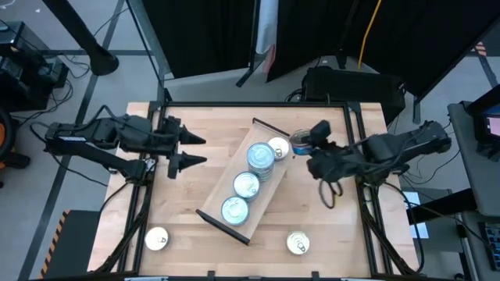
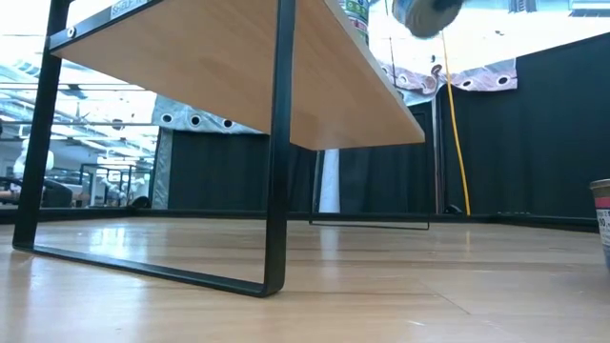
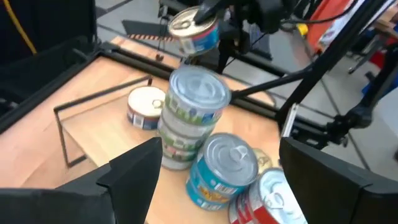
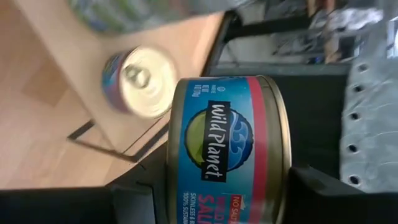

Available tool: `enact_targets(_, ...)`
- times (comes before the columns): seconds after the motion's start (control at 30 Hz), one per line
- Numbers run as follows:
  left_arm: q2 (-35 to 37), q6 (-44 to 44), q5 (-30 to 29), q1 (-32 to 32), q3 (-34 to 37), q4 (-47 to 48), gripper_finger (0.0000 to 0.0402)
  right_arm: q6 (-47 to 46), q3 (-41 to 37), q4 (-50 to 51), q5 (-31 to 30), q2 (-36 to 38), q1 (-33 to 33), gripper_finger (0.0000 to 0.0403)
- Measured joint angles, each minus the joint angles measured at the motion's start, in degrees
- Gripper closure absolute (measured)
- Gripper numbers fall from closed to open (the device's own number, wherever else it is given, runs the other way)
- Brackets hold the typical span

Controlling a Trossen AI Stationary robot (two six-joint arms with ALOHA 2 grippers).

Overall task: Stack canned seafood by type on shelf
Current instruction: Stack the blue-pink tuna can on top of the other blue-pink tuna can on the shelf

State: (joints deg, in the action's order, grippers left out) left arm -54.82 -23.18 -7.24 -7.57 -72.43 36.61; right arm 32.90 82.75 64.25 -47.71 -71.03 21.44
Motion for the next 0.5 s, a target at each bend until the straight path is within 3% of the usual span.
enact_targets(0.1, 0.02, -0.42, -2.92, -2.05, 1.01, -0.02, 0.008, 0.87, -6.01, -3.69, 0.34, -0.07, -2.68, 0.0225)
enact_targets(0.27, -0.23, -0.47, -6.44, -4.66, 1.61, -0.08, 0.008, 10.07, -13.98, -18.91, 0.26, -0.08, -4.98, 0.0225)
enact_targets(0.5, -0.24, -0.43, -7.78, -6.59, 1.61, -0.07, 0.008, 15.41, -16.77, -27.94, 4.65, -0.34, -7.86, 0.0224)
